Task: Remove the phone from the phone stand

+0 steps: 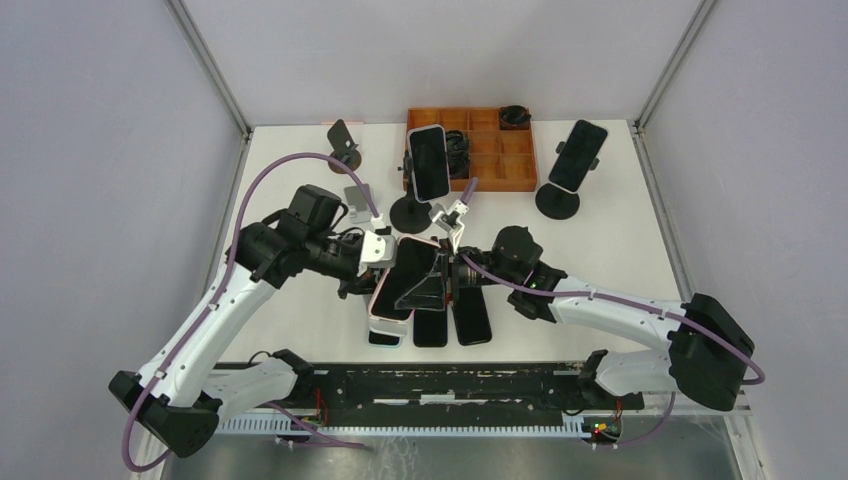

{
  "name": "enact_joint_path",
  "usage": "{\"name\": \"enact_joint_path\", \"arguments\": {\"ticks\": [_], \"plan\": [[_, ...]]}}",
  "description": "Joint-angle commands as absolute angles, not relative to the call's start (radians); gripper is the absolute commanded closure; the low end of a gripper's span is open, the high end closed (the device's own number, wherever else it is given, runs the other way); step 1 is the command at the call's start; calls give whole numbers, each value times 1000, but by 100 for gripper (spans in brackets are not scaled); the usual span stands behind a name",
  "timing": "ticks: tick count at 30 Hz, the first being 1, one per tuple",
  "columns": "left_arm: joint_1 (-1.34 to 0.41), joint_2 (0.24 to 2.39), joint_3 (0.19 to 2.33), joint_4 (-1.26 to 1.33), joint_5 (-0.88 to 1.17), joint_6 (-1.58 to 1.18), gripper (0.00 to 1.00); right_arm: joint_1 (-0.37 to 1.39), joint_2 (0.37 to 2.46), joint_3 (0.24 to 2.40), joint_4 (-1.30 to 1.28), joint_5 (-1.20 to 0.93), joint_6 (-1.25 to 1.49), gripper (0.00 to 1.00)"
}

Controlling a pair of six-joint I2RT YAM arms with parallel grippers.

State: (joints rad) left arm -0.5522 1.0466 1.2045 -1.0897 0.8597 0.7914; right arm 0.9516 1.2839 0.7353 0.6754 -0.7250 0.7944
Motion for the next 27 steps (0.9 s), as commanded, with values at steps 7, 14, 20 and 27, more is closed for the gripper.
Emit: {"name": "enact_joint_path", "arguments": {"ticks": [7,14,20,27], "plan": [[-555,1044,1254,-1100,898,849,98,828,1199,748,579,-548,765,44],[-556,1037,1253,-1114,906,859,98,826,1173,788,544,-501,725,41],[-555,1035,1246,-1121,907,864,98,826,1160,785,604,-491,770,67],[-555,1035,1239,-1148,870,913,98,793,1116,830,610,-568,810,85]]}}
